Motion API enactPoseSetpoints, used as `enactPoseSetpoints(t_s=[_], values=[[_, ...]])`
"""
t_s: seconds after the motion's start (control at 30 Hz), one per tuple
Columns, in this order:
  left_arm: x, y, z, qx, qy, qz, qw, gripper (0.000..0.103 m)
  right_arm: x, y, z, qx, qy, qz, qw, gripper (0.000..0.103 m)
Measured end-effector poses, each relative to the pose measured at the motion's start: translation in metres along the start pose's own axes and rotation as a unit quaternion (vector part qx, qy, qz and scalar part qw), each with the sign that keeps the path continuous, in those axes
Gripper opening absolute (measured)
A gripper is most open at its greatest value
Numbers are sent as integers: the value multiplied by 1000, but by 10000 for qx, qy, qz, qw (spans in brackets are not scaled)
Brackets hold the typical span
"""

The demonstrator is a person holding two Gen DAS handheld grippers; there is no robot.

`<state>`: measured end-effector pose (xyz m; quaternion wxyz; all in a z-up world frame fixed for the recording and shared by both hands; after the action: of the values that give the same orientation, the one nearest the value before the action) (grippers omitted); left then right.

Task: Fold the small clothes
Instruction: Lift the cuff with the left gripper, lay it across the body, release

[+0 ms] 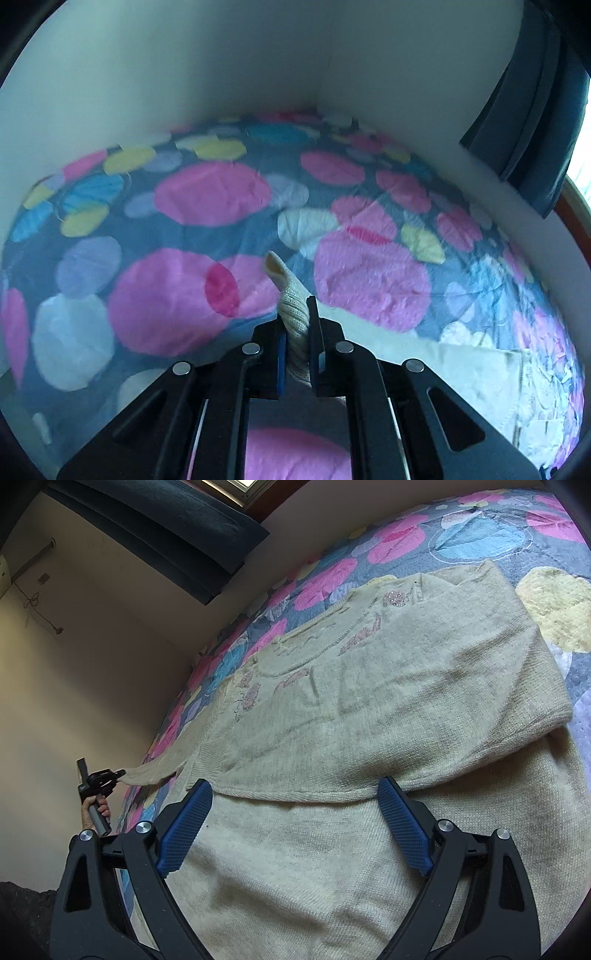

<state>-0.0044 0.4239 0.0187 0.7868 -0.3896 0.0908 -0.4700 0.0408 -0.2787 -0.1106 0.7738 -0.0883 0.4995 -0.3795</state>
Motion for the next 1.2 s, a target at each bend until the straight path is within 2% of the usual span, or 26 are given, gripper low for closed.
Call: enactPoseSetpoints(t_s=[0.2,0.3,0.37,0.47,0.63,0.67,0.73,0.83,0.93,1.03,1.1,1.2], values=[[35,-34,3,187,311,-163,9992,9,0,0,0,3,-5,0,10000,91],[75,-55,6,369,615,-426,9965,9,0,0,0,4,-2,1,10000,91],[115,-74,6,502,891,-729,9921,9,0,-1,0,2,-3,1,10000,91],[189,-103,-4,695,1499,-1207,9788,9,0,-1,0,2,-3,2,10000,91],[315,-134,-48,791,2413,-2040,9455,9,0,-1,0,7,1,12,10000,91],[348,-136,-65,721,2601,-2249,9362,9,0,-1,0,11,8,20,10000,91],[395,-131,-93,461,2795,-2564,9241,9,-1,-3,1,20,16,39,10000,91],[451,-108,-139,-26,2983,-2828,9116,9,-1,-3,1,30,30,59,10000,91],[493,-87,-183,-419,3151,-2930,9017,9,-1,-4,1,38,43,64,10000,91],[525,-70,-230,-612,3488,-2958,8872,9,-1,-3,1,42,52,71,10000,91],[541,-59,-259,-864,3755,-2973,8736,11,-1,-4,0,48,58,80,9999,91],[548,-59,-276,-1062,3858,-2972,8669,15,0,-5,0,65,76,118,9999,91]])
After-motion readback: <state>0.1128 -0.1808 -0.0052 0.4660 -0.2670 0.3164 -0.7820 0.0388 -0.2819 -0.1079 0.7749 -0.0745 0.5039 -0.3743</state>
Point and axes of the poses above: each gripper's, at about its wrist camera, not at the fingertips, and y roughly the way its jaws point, x to its right, z to its top, the point moved 3 cm from there along y, roughly the way its jaws point, and after that the axes turned 1 degree about y, right-handed, at the moved point
